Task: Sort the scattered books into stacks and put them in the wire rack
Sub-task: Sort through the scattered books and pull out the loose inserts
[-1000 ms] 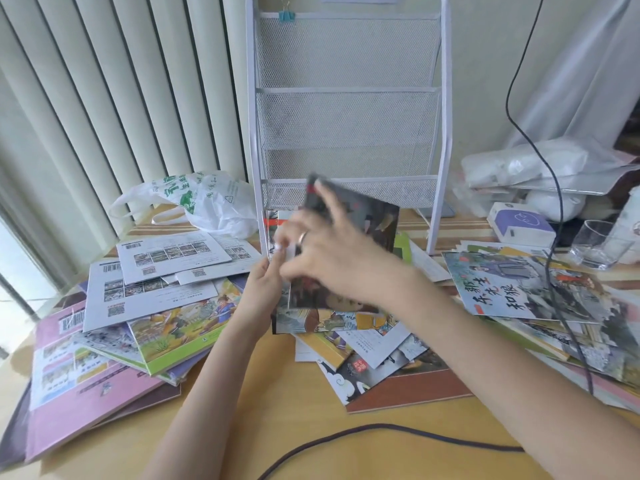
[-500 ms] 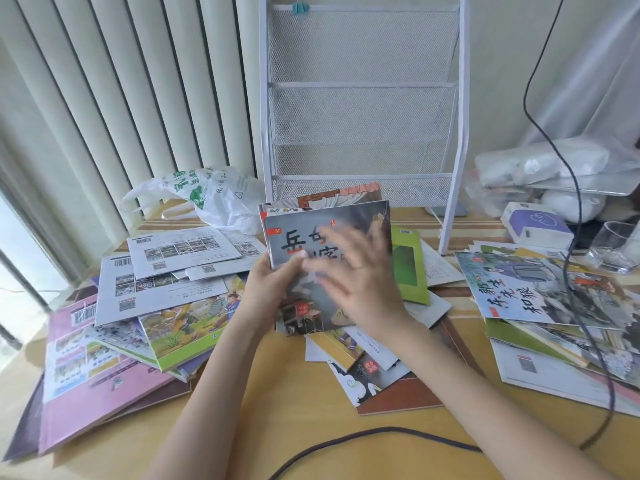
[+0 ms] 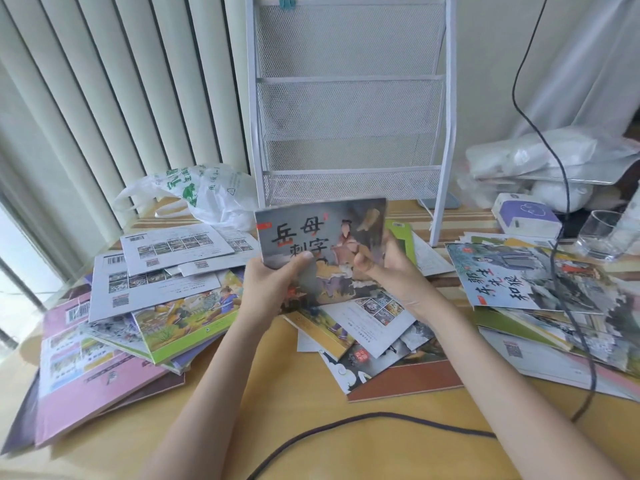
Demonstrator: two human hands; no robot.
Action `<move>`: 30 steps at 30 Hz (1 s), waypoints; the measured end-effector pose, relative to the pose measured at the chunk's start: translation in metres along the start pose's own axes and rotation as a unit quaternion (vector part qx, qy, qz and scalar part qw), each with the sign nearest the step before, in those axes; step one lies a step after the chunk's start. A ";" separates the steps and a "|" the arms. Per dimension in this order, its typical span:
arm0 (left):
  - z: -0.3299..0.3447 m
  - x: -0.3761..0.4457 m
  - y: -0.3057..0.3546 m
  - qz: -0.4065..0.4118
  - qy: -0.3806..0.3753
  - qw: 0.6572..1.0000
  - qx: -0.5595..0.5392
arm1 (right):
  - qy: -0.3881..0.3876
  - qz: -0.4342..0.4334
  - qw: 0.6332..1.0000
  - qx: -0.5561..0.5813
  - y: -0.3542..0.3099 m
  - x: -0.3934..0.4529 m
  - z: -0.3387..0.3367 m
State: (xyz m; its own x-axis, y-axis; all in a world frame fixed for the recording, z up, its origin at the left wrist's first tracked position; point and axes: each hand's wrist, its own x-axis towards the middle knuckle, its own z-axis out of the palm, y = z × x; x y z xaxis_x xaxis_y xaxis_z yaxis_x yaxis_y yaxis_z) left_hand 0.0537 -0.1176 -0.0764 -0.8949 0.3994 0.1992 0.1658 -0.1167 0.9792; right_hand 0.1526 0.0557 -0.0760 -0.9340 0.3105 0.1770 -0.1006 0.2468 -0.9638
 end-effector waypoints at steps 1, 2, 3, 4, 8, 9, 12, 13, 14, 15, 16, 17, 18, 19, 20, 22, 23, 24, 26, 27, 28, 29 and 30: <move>-0.002 0.003 0.001 -0.003 0.037 0.999 -0.002 | -0.003 0.016 1.000 -0.025 0.000 -0.005 -0.005; -0.006 0.005 0.003 -0.008 0.072 0.997 -0.008 | -0.013 0.029 0.997 -0.069 -0.001 -0.012 -0.010; -0.011 0.008 0.004 -0.014 0.104 0.994 -0.011 | -0.042 0.043 0.990 -0.126 0.002 -0.018 -0.015; -0.016 0.011 0.005 -0.019 0.130 0.991 -0.010 | -0.101 0.058 0.973 -0.200 0.003 -0.026 -0.016; -0.027 0.016 0.004 -0.047 0.187 0.981 0.006 | -0.282 0.044 0.819 -0.497 0.028 -0.046 -0.015; -0.029 0.016 0.002 -0.051 0.191 0.980 0.011 | -0.275 0.044 0.818 -0.503 0.029 -0.046 -0.015; -0.031 0.014 0.000 -0.058 0.198 0.978 0.041 | -0.268 0.050 0.821 -0.501 0.027 -0.047 -0.015; -0.032 0.013 -0.002 -0.061 0.197 0.977 0.043 | -0.269 0.050 0.823 -0.498 0.026 -0.047 -0.015; -0.032 0.011 -0.003 -0.065 0.195 0.978 0.043 | -0.267 0.050 0.828 -0.490 0.024 -0.047 -0.015; -0.033 0.009 -0.006 -0.071 0.191 0.978 0.049 | -0.260 0.052 0.836 -0.480 0.023 -0.047 -0.016; -0.032 0.007 -0.007 -0.079 0.188 0.977 0.057 | -0.247 0.051 0.843 -0.475 0.021 -0.047 -0.017; -0.032 0.006 -0.010 -0.092 0.183 0.977 0.062 | -0.229 0.049 0.845 -0.481 0.019 -0.047 -0.018; -0.032 0.004 -0.011 -0.106 0.178 0.977 0.060 | -0.207 0.045 0.843 -0.495 0.019 -0.046 -0.019; -0.033 0.004 -0.014 -0.118 0.172 0.976 0.057 | -0.185 0.039 0.838 -0.512 0.018 -0.046 -0.019; -0.034 0.004 -0.015 -0.125 0.167 0.976 0.055 | -0.163 0.030 0.831 -0.530 0.017 -0.047 -0.018; -0.036 0.004 -0.015 -0.131 0.166 0.976 0.054 | -0.139 0.010 0.821 -0.553 0.019 -0.049 -0.014; -0.038 0.004 -0.014 -0.130 0.168 0.976 0.052 | -0.135 0.006 0.822 -0.554 0.020 -0.051 -0.013; -0.040 0.004 -0.012 -0.126 0.170 0.976 0.049 | -0.135 0.008 0.826 -0.548 0.022 -0.052 -0.013; -0.044 0.004 -0.011 -0.119 0.175 0.976 0.045 | -0.139 0.023 0.839 -0.526 0.025 -0.054 -0.014; -0.045 0.004 -0.011 -0.119 0.176 0.976 0.042 | -0.146 0.035 0.842 -0.518 0.026 -0.055 -0.014; -0.046 0.004 -0.012 -0.122 0.174 0.976 0.041 | -0.155 0.048 0.842 -0.514 0.025 -0.055 -0.014; -0.047 0.004 -0.013 -0.125 0.171 0.976 0.042 | -0.164 0.061 0.840 -0.514 0.024 -0.056 -0.013; -0.047 0.004 -0.014 -0.127 0.169 0.976 0.044 | -0.171 0.074 0.837 -0.515 0.022 -0.056 -0.013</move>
State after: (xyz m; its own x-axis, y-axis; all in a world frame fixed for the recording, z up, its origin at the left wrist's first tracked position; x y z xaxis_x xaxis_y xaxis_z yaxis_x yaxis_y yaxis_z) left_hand 0.0283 -0.1570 -0.0914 -0.9949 0.0811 -0.0600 -0.0575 0.0325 0.9978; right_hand 0.2068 0.0553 -0.1047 -0.9712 0.1699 -0.1673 0.2092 0.9438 -0.2559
